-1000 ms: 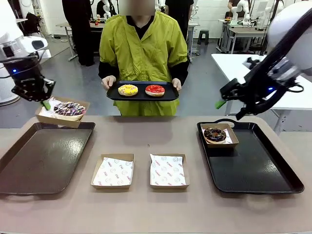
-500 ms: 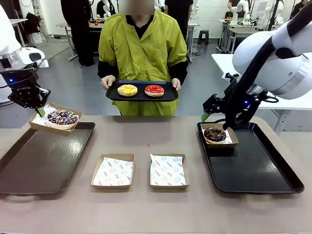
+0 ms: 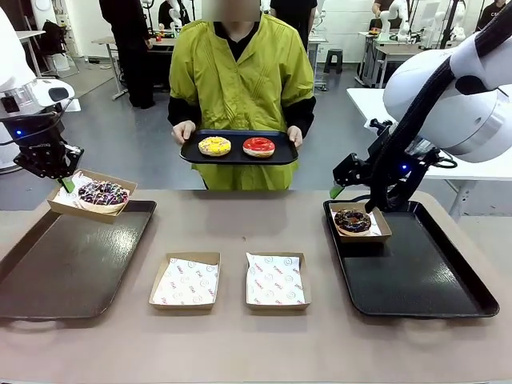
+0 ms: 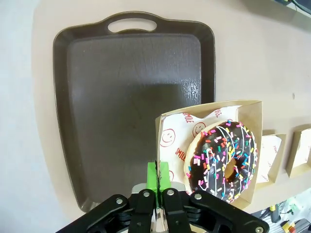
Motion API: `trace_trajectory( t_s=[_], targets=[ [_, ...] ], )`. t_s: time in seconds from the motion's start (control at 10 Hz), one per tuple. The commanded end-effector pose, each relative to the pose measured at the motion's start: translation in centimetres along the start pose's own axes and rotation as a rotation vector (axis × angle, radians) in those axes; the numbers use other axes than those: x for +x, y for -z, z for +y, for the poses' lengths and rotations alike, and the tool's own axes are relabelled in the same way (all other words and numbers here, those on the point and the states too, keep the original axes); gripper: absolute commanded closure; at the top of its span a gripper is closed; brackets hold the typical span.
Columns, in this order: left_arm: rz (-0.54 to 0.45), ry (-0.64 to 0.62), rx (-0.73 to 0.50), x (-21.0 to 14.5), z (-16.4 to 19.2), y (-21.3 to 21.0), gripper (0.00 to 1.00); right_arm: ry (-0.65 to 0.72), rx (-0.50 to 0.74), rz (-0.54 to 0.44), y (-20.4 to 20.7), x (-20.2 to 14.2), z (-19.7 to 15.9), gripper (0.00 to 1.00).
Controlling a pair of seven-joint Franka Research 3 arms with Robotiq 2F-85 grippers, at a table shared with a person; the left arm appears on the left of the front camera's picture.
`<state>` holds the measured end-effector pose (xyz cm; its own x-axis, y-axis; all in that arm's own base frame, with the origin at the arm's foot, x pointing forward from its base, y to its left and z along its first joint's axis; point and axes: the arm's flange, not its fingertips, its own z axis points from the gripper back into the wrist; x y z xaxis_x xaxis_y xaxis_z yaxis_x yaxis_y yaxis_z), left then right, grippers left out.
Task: Individually package the donuts and arrange them on the tray.
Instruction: Place the picked Paper togo box on the Handle tray while simultaneously picking up another Paper togo box from the table with the other hand.
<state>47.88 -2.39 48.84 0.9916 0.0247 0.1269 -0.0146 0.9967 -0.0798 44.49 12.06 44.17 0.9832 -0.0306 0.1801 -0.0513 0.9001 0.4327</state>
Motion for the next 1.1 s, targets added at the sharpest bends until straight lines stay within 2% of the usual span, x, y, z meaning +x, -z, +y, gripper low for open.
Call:
trace_trajectory(
  t_s=[0.0, 0.1, 0.5, 0.7, 1.0],
  targets=[
    [0.002, -0.002, 0.002, -0.2, 0.0, -0.3, 0.99, 0.008, -0.019, -0.002, 0.0, -0.1, 0.2, 0.0],
    [0.0, 0.0, 0.0, 0.0, 0.0, 0.0, 0.99, 0.0, 0.0, 0.0, 0.0, 0.0, 0.0, 0.0],
    [0.007, 0.004, -0.011, 2.6, 2.3, 2.8, 0.99, -0.094, -0.202, 0.073, 5.7, -3.6, 7.0, 0.0],
    [0.014, -0.006, -0.032, 3.5, 3.5, 4.3, 0.99, -0.106, -0.271, 0.085, 8.7, -5.4, 9.2, 0.0],
    [0.025, -0.005, -0.054, 4.6, 4.3, 6.4, 0.99, -0.13, -0.345, 0.11, 11.6, -7.9, 10.2, 0.0]
  ],
)
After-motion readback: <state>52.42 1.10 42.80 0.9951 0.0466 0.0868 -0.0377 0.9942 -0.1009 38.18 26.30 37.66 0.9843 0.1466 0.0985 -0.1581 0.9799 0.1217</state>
